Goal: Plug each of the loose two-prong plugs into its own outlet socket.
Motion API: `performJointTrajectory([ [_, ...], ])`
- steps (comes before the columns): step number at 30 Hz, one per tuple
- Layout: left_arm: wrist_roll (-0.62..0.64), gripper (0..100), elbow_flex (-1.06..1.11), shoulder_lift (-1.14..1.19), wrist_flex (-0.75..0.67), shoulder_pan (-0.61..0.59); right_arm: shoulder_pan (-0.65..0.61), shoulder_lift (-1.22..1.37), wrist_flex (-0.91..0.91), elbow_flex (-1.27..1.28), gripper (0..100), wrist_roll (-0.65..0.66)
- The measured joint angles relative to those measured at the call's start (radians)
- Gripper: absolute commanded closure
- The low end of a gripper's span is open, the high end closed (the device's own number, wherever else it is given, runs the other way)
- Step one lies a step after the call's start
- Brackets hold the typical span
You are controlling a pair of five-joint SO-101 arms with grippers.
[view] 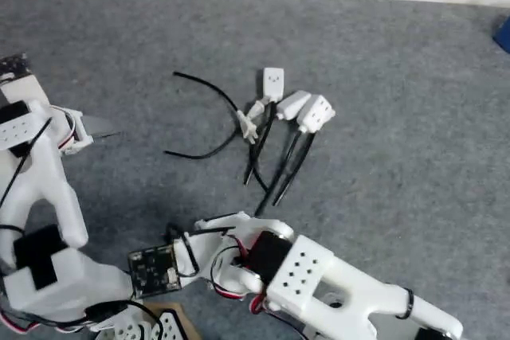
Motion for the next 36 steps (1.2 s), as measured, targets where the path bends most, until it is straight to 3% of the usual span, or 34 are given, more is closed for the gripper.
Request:
performJointTrajectory([
  [13, 0.002, 56, -0.055, 0.035, 0.000, -0.049, 0.009, 0.387, -0.002, -0.310, 99.1, 0.137],
  [23, 0.002, 56, -0.055, 0.035, 0.000, -0.048, 0.032, 0.413, 0.000, -0.333, 99.0, 0.207],
  [36, 0.002, 56, -0.055, 0.035, -0.003, -0.046, -0.012, 0.293, -0.003, -0.219, 99.0, 0.132],
])
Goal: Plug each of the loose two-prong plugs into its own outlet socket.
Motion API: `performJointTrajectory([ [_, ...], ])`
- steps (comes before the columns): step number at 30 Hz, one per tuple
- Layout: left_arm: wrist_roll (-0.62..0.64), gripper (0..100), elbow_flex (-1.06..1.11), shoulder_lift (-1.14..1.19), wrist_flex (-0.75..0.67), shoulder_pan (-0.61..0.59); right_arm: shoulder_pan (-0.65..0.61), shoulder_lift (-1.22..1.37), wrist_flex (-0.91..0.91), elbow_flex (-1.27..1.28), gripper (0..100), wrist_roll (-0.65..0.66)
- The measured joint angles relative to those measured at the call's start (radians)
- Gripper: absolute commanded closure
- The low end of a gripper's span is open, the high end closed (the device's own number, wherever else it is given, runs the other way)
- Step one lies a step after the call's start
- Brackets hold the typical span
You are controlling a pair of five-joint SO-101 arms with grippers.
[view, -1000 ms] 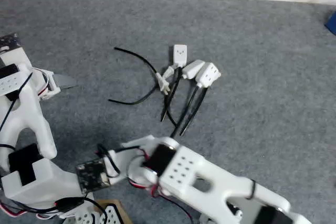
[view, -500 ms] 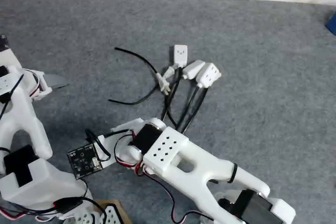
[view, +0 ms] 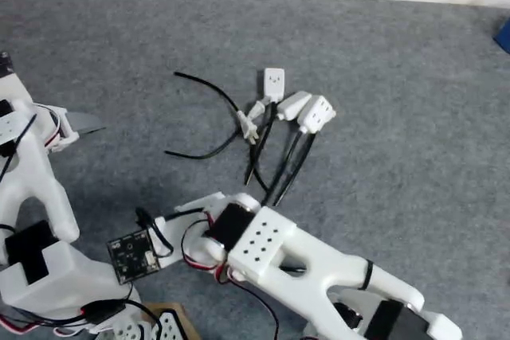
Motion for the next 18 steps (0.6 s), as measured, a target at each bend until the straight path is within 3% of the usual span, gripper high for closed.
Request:
performJointTrajectory([
  [18, 0.000, 56, 0.000, 0.000, 0.000, -0.002, -0.014, 0.038, -0.084, 0.008, 99.0, -0.072],
])
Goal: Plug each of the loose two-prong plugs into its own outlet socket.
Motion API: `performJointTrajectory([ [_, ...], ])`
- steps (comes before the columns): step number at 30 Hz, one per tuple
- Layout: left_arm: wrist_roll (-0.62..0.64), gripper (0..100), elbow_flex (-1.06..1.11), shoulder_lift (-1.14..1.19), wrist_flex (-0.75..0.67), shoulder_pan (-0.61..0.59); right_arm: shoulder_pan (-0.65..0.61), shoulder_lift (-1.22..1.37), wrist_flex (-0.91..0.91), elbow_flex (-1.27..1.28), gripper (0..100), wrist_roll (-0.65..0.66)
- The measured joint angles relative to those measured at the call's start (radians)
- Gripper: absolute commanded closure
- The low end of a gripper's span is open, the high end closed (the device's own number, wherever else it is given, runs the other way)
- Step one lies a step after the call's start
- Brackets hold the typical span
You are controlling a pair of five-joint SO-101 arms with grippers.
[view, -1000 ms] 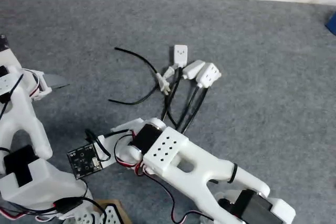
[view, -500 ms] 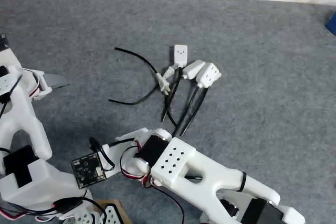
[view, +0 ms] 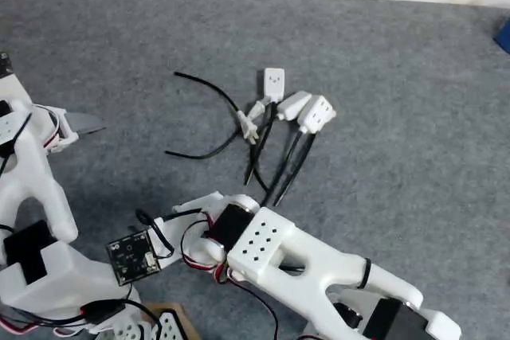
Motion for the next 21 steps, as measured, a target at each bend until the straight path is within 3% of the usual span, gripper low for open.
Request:
performJointTrajectory([
  [9, 0.000, 56, 0.000, 0.002, 0.000, -0.002, -0.025, 0.032, -0.025, 0.000, 99.0, -0.041],
  [13, 0.000, 56, 0.000, 0.002, 0.000, -0.002, -0.025, 0.037, -0.029, -0.002, 99.1, -0.121],
  [17, -0.002, 56, 0.000, 0.002, 0.000, 0.002, 0.028, 0.051, -0.044, -0.046, 99.1, -0.368],
  [21, -0.002, 56, 0.006, 0.003, -0.003, 0.011, 0.249, 0.034, -0.051, -0.091, 99.1, -0.801],
])
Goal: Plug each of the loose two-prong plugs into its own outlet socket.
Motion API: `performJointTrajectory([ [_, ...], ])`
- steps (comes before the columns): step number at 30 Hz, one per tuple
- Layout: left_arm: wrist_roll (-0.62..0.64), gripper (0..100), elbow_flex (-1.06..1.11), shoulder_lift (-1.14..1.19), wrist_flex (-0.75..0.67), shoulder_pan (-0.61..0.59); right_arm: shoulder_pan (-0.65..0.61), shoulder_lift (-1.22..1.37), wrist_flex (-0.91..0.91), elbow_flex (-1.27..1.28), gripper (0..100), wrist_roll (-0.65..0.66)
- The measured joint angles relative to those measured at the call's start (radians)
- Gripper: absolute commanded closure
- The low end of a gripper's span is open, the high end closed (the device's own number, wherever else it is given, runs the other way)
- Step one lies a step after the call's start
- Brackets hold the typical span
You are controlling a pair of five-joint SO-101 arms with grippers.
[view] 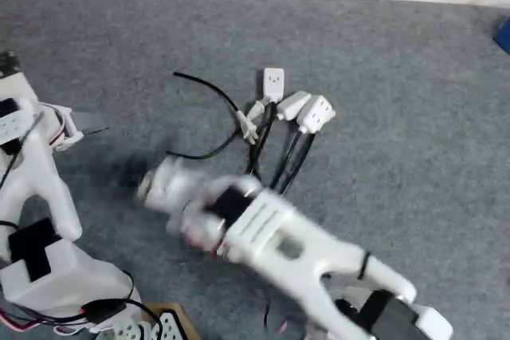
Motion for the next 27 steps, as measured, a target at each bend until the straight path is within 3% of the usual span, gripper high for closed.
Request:
performJointTrajectory([
  [2, 0.000, 56, 0.008, 0.002, 0.000, 0.003, 0.140, -0.012, -0.014, -0.002, 99.1, -0.206],
  [5, 0.000, 56, 0.006, 0.002, 0.000, 0.012, 0.288, -0.049, -0.025, 0.018, 99.1, -0.290],
  [16, -0.029, 56, 0.040, 0.002, 0.018, 0.087, 0.667, -0.377, -0.026, 0.417, 99.1, -0.307],
  [21, -0.094, 56, 0.063, -0.043, 0.110, 0.206, 0.888, -0.686, -0.069, 0.546, 99.1, -0.288],
  [27, -0.193, 56, 0.146, -0.250, 0.221, 0.422, 0.945, -0.807, -0.305, 0.812, 96.0, -0.175],
])
